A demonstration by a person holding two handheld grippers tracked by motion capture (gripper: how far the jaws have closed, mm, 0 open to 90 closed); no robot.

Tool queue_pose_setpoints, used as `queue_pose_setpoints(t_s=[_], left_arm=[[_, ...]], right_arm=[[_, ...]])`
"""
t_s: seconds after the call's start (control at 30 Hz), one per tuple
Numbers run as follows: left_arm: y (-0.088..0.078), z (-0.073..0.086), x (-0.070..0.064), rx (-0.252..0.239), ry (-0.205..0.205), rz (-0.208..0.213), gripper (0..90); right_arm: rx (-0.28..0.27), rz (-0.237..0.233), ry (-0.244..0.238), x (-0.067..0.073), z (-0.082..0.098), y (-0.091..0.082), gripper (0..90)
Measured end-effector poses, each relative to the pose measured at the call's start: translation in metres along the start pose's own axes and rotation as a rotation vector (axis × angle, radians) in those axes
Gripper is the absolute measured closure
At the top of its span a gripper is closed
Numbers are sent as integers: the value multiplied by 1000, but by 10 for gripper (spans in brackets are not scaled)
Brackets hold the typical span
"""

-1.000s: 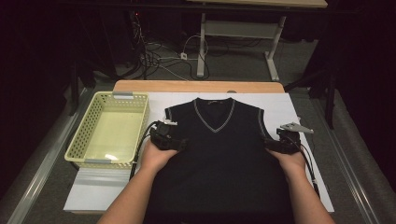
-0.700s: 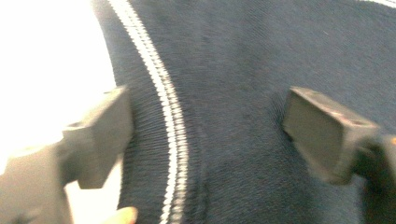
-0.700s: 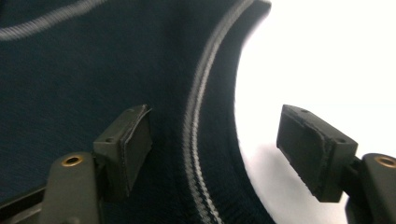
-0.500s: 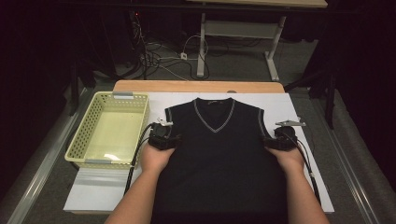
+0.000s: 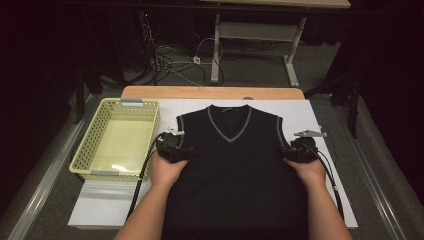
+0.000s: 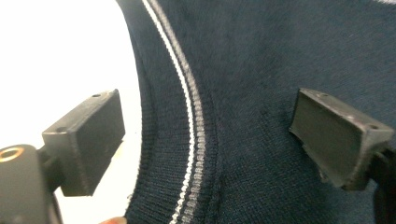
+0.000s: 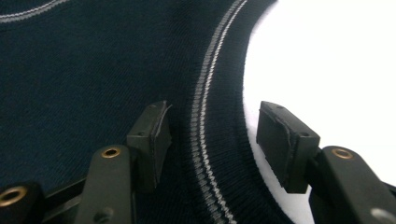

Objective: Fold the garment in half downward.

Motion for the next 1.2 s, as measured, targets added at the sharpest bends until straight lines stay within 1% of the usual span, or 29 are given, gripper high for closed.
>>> queue_pose_setpoints(t_s=[0.1,0.17,0.2,0.23,0.27,0.3,0.37,0.4,0.43,0.47,0.5,0.53,0.57,0.6,0.63,0.67,0.7,0.83,0.93,1.0,1.1,1.2], left_arm=[[0,0,0,11,7,1,73],[-1,1,1,6,15,11,101],[-1,1,1,6,15,11,142],[-3,2,2,-4,11,14,142],[-5,3,4,-20,10,24,237],[-5,3,4,-20,10,24,279],[-7,4,4,-36,17,34,361],[-7,4,4,-36,17,34,399],[-8,5,3,-39,22,39,399],[-8,5,3,-45,25,53,465],[-8,5,3,-45,25,53,502],[-9,5,3,-48,26,61,502],[-9,5,2,-51,32,69,544],[-9,5,1,-54,41,80,626],[-9,5,0,-57,48,91,626],[-10,6,-1,-58,57,108,701],[-10,6,-1,-58,57,108,714],[-11,6,-1,-60,56,131,746],[-11,7,-2,-65,68,127,760],[-12,7,-3,-70,76,133,763],[-13,7,-5,-80,95,147,763],[-16,7,-4,-104,98,144,764]], right_arm=[[3,-4,-8,2,1,-1,469],[3,-8,-15,3,2,-2,491],[3,-8,-15,3,2,-2,491],[2,-8,-16,3,2,-2,497],[3,-10,-19,4,2,-2,504],[3,-10,-19,4,2,-2,504],[4,-17,-23,4,2,-3,534],[3,-21,-23,4,3,-3,546],[3,-21,-23,4,3,-3,546],[3,-30,-23,5,3,-3,576],[3,-30,-23,5,3,-3,576],[2,-34,-26,5,3,-3,590],[1,-36,-28,5,3,-3,607],[0,-48,-38,7,3,-4,657],[0,-48,-38,7,3,-4,657],[0,-58,-45,8,4,-4,705],[0,-58,-45,8,4,-4,705],[1,-71,-57,9,4,-4,765],[2,-74,-65,11,4,-4,781],[0,-70,-75,11,4,-4,784],[0,-73,-67,10,4,-4,785],[-17,-42,-91,12,3,-7,788]])
Point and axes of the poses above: each handheld gripper's, and its own axes: y roughly forward along the jaws, z roughly out of its underside, x roughly to its left, the point moved 5 cm from there along y, roughly forward along the jaws, and after that the axes turned 8 degrees about -z, right-handed, at the moved point
